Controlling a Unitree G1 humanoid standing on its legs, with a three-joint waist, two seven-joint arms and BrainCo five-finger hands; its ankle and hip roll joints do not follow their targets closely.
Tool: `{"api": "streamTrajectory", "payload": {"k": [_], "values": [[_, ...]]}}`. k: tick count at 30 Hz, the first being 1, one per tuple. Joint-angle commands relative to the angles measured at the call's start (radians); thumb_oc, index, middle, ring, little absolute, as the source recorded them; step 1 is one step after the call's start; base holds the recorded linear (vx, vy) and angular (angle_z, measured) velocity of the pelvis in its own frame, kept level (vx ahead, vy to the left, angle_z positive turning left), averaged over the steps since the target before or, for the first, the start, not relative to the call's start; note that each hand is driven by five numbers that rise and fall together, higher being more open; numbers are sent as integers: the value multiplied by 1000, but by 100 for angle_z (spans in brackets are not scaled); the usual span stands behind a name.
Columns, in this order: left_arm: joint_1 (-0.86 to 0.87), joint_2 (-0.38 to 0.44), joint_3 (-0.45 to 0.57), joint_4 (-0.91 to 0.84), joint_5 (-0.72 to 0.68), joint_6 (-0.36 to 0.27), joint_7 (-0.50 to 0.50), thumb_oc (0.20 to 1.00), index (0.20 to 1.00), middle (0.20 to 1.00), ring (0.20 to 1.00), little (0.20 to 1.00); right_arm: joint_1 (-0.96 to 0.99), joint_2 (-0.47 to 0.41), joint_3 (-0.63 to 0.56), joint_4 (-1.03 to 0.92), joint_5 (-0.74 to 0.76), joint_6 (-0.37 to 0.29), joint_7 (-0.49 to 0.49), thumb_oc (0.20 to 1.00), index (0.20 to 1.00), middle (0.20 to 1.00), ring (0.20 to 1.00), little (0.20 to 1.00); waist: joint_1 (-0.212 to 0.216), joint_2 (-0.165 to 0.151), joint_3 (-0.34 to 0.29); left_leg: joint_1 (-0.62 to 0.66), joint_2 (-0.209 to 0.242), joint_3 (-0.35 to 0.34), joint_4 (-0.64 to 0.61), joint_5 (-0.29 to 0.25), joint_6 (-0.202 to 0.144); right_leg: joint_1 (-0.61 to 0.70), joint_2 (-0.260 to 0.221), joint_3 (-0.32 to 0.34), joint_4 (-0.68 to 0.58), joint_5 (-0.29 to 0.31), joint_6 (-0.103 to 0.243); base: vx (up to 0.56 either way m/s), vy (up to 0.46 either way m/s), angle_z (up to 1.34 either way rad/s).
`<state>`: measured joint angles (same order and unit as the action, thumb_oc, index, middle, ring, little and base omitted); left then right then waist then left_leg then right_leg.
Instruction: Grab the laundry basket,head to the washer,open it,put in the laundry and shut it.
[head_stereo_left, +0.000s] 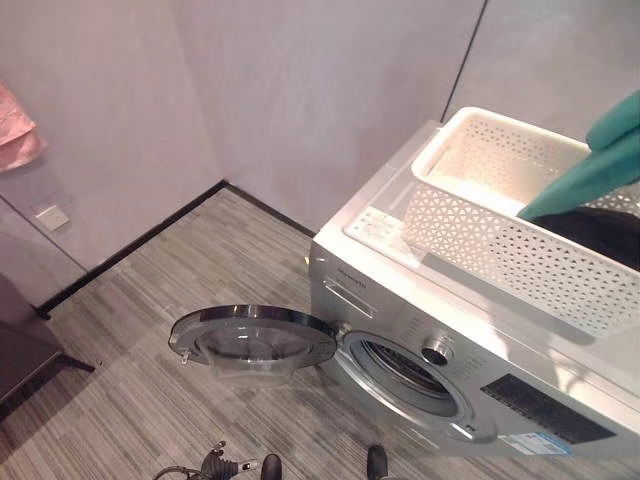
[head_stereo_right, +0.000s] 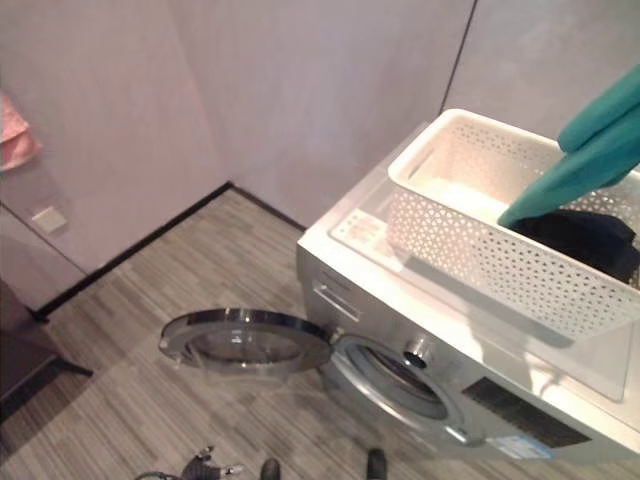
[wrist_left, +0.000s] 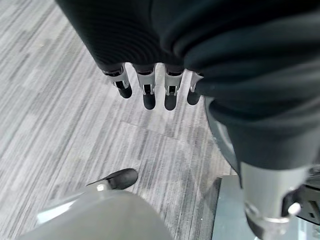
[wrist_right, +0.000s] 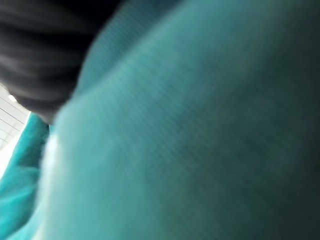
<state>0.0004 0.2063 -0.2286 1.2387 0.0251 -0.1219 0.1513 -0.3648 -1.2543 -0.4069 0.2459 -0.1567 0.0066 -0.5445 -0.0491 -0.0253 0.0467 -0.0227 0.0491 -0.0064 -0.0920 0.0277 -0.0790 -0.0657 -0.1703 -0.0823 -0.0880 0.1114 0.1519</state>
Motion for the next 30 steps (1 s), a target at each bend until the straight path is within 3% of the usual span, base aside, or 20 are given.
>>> {"api": "streamTrajectory", "payload": {"k": [1,5,10,15,19,20,21,25,27,30], "values": [[-30,14,-17,79,46,-2,2,1000,1000,1000,1000,1000,34,23,-159,-62,-15,-17,-56,200,200,200,200,200,5,-81,-16,33,-39,9,5,-104,58,-17,-113,8,35,37,93,-2,110,-13],[-24,21,-19,79,62,-5,-1,1000,1000,1000,1000,1000,117,47,-244,-81,15,-33,-72,200,200,200,200,200,-10,-80,-14,49,-52,26,5,-115,68,-31,-127,21,47,50,101,-5,90,-22],[-11,42,20,81,81,-5,4,1000,1000,1000,1000,1000,275,71,-378,-104,-50,5,-81,200,200,200,200,200,-40,-82,-10,84,-61,83,5,-135,80,-54,-138,21,60,81,106,9,64,-34],[-10,45,49,83,92,-6,12,1000,1000,1000,1000,1000,395,120,-443,-129,-150,55,-76,200,200,200,200,200,-45,-89,-13,96,-62,91,5,-143,82,-48,-143,21,58,82,107,22,3,-18],[-25,29,57,80,99,-7,19,1000,1000,1000,1000,1000,492,286,-442,-169,-177,57,-61,200,200,200,200,200,-56,-85,-14,99,-61,93,5,-146,84,-47,-141,19,54,81,107,0,0,0],[-25,31,57,80,100,-7,19,1000,1000,1000,1000,1000,494,291,-444,-174,-179,58,-60,200,200,200,200,200,-56,-87,-15,99,-61,92,5,-146,84,-47,-141,19,55,80,107,0,0,0],[-29,20,64,79,106,-8,19,1000,1000,1000,1000,1000,532,357,-436,-173,-196,67,-54,200,200,200,200,200,-61,-83,-13,101,-59,93,5,-146,84,-46,-141,19,55,76,106,0,0,0],[-29,11,55,74,110,-15,13,1000,1000,1000,1000,1000,579,430,-401,-134,-212,85,-39,200,200,200,200,200,-64,-82,-13,101,-55,95,5,-146,82,-43,-140,15,54,72,106,2,-8,0],[-26,2,47,57,99,-25,8,1000,1000,1000,1000,1000,600,508,-322,-98,-230,91,-18,200,200,200,200,200,-69,-75,-9,102,-53,98,5,-145,83,-45,-138,18,53,72,105,-29,-12,-5],[-48,6,13,15,101,-43,35,1000,1000,1000,1000,1000,569,701,-83,-65,-141,31,55,200,200,200,200,200,-79,-72,7,107,-61,109,5,-141,89,-54,-141,39,67,74,105,-95,16,-19]]}}
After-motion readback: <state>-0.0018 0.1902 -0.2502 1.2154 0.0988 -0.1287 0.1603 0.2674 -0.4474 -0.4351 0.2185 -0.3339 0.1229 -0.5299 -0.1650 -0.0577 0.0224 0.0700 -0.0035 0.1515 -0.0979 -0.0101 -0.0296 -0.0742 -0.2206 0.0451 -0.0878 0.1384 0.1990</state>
